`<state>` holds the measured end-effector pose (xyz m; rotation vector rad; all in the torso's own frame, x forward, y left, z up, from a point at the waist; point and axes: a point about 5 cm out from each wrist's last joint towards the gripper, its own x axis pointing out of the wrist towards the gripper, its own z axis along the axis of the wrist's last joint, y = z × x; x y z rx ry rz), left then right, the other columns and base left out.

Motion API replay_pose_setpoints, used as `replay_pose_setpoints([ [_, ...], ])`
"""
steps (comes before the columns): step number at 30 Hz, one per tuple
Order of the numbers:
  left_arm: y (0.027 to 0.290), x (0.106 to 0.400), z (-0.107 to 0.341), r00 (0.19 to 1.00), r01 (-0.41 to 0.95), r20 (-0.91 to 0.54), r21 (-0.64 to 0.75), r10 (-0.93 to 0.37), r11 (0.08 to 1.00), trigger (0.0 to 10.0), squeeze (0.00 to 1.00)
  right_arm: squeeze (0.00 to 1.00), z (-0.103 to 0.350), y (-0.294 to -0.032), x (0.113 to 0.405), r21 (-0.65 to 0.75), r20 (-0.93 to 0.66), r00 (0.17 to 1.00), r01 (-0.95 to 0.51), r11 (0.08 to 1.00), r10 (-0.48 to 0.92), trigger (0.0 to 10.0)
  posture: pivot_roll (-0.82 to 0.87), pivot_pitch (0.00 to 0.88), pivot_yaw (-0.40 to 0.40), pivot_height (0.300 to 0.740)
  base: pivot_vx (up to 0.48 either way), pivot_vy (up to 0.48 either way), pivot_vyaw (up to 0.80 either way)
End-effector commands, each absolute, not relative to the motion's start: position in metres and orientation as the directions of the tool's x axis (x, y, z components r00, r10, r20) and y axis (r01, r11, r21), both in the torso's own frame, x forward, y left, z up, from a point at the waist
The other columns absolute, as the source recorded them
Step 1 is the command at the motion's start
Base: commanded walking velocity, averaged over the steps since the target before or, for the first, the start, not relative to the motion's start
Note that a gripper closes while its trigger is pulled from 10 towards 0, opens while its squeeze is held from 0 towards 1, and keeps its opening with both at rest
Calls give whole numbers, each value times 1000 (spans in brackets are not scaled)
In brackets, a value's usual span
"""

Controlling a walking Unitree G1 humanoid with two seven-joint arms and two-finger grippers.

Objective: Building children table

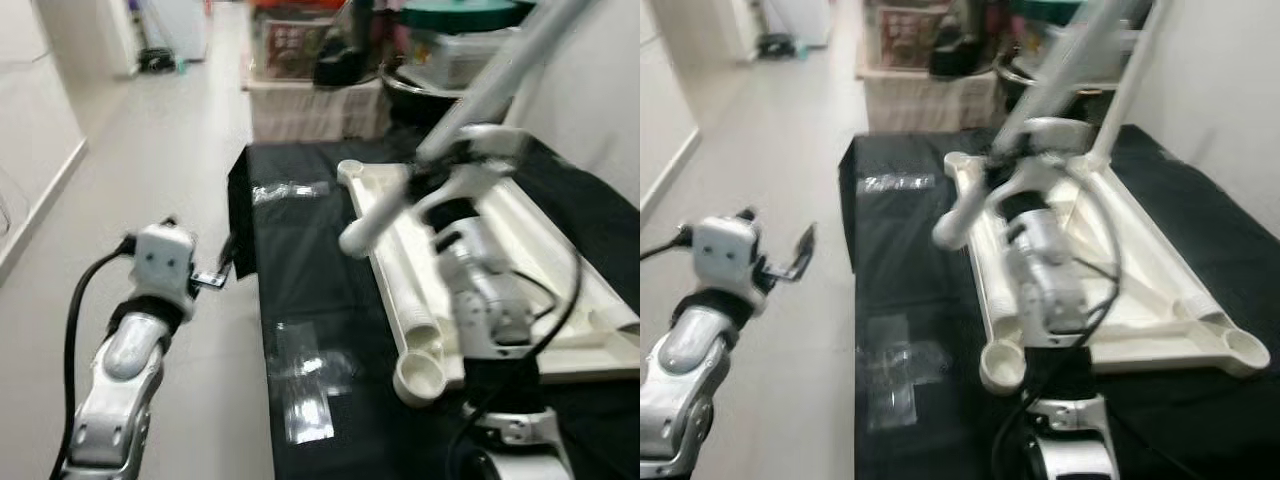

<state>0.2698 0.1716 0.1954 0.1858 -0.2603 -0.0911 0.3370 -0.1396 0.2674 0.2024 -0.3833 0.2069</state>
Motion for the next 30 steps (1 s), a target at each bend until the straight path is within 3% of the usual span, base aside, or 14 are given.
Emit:
replay_pose_setpoints([
  [1,169,269,195,960,73,252,207,-125,976,10000,0,0,270,-148,337,147,396,910,-198,969,126,10000,47,0,-47,740,0,0,0],
  [14,169,269,188,964,69,232,252,-129,965,10000,0,0,265,-155,339,57,371,921,-146,988,115,10000,43,0,-50,740,0,0,0],
  [17,167,270,188,963,71,233,255,-132,964,10000,0,0,266,-168,345,-11,397,916,-56,998,56,10000,43,0,-51,740,0,0,0],
  [22,165,270,188,961,74,238,272,-142,959,10000,0,0,268,-181,356,-2,405,914,32,999,-29,10000,48,0,-57,740,0,0,0],
  [30,166,268,187,963,59,237,279,-129,959,10000,0,0,256,-172,364,-37,384,923,48,998,-30,10000,71,0,-77,740,0,0,0],
])
